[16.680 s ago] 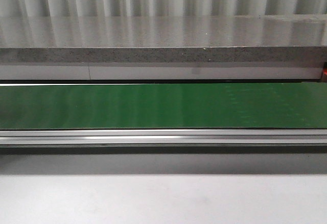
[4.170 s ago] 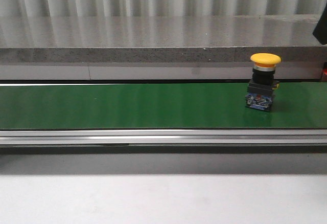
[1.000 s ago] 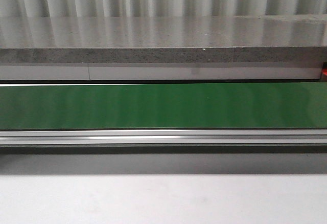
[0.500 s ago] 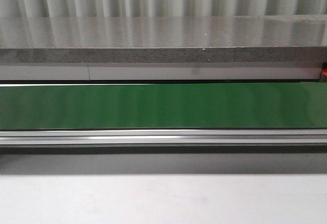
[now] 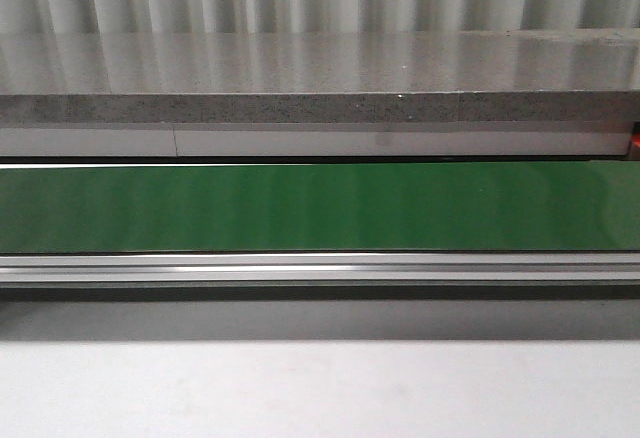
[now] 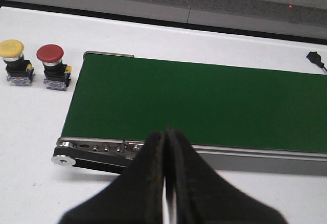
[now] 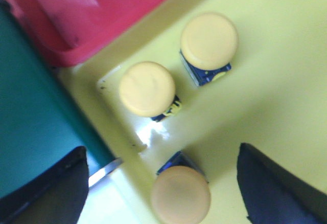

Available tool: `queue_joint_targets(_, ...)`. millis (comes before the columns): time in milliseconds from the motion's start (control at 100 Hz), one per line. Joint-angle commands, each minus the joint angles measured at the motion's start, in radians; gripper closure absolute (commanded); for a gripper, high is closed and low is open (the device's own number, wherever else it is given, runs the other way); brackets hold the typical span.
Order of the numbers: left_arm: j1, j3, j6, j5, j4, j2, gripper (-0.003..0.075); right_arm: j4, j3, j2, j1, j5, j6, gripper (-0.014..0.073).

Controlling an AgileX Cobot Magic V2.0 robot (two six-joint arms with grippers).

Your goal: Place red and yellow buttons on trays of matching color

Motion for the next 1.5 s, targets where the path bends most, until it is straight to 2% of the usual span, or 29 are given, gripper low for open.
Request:
queue_joint_targets(0, -0.008, -0.025, 0.001, -0.066, -0.018, 0.006, 0.074, 0.015, -0.032, -0.081, 0.05, -0.02, -0.001, -0.0001)
queue_joint_targets(380, -0.008, -0.025, 0.001, -0.066, -0.018, 0.006, 0.074, 0.015, -0.032, -0.251, 0.431, -0.06, -0.127, 0.0001)
queue_joint_targets(510, -0.008, -0.025, 0.001, -0.066, -0.018, 0.006, 0.074, 0.015, -0.03, -0.307, 0.51, -0.06, -0.151, 0.0001)
queue_joint_targets(660, -0.008, -0.025, 0.001, -0.066, -0.018, 0.006, 0.074, 0.015, -0.005, -0.372, 0.534, -0.06, -0.152, 0.0011)
queue_joint_targets(780, -0.008, -0.025, 0.001, -0.066, -0.018, 0.006, 0.074, 0.014, 0.012, -0.425, 0.534, -0.056, -0.155, 0.0135)
queue_joint_targets(1000, -0.008, -0.025, 0.001, -0.066, -0.018, 0.006, 0.074, 0.014, 0.018, -0.488, 0.534, -0.009, -0.22, 0.0535)
queue_joint_targets(1100, -0.008, -0.025, 0.001, -0.066, -0.018, 0.006, 0.074, 0.014, 0.018, -0.492, 0.534, -0.004, -0.225, 0.0662)
queue_joint_targets(1490, -0.008, -0.025, 0.001, -0.066, -0.018, 0.006, 0.074, 0.014, 0.018, -0.492, 0.534, -0.008, -0.225, 0.0661)
